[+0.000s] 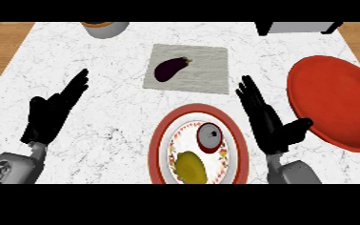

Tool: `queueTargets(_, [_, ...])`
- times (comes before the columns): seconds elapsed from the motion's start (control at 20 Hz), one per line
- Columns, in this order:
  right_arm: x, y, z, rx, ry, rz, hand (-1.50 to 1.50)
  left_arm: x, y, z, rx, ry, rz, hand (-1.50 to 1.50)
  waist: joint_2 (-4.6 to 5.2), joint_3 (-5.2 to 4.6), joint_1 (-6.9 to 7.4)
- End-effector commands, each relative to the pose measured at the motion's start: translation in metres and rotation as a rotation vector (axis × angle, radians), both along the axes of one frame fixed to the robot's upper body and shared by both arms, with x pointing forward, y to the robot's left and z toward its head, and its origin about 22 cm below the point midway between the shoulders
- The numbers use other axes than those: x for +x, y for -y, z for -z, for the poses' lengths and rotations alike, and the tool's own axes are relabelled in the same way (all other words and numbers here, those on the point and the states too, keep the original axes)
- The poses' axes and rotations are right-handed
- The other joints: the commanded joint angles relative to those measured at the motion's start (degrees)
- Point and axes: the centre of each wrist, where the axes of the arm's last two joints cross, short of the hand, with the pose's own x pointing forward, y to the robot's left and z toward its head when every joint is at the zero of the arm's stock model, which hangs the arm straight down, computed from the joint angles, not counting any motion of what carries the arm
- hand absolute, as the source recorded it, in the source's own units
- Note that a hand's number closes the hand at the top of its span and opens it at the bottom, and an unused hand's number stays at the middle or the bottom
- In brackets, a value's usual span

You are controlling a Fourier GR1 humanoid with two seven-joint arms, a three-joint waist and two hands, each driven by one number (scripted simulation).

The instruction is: Pick the can from the plate and place it in the bowl

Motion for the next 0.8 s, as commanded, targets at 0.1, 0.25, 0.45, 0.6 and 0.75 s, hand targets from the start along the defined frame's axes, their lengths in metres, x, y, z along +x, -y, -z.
queueTargets(0.1, [0.019,0.008,-0.073,-0.19,0.354,-0.061,1.5,0.006,-0.008,-0.005,-0.001,0.125,-0.137,0.0,0.31,-1.86,0.28])
queueTargets(0.25, [0.031,0.012,-0.153,-0.402,0.672,-0.14,1.5,0.015,-0.02,-0.03,-0.025,0.227,-0.239,0.0,-1.18,-2.21,0.75])
queueTargets(0.45, [0.009,0.091,-0.073,-0.878,0.201,0.234,-1.5,0.003,-0.029,-0.015,-0.049,0.17,-0.324,0.0,-1.75,-2.49,-4.31])
queueTargets(0.6, [-0.032,0.054,-0.078,-0.886,0.312,0.217,-1.5,-0.007,-0.037,-0.008,-0.059,0.156,-0.329,0.0,-1.32,-2.24,-4.12])
queueTargets(0.75, [-0.075,0.037,-0.08,-0.947,0.317,0.152,-1.5,-0.008,-0.024,-0.005,-0.072,0.189,-0.327,0.0,-0.91,-2.13,-4.07])
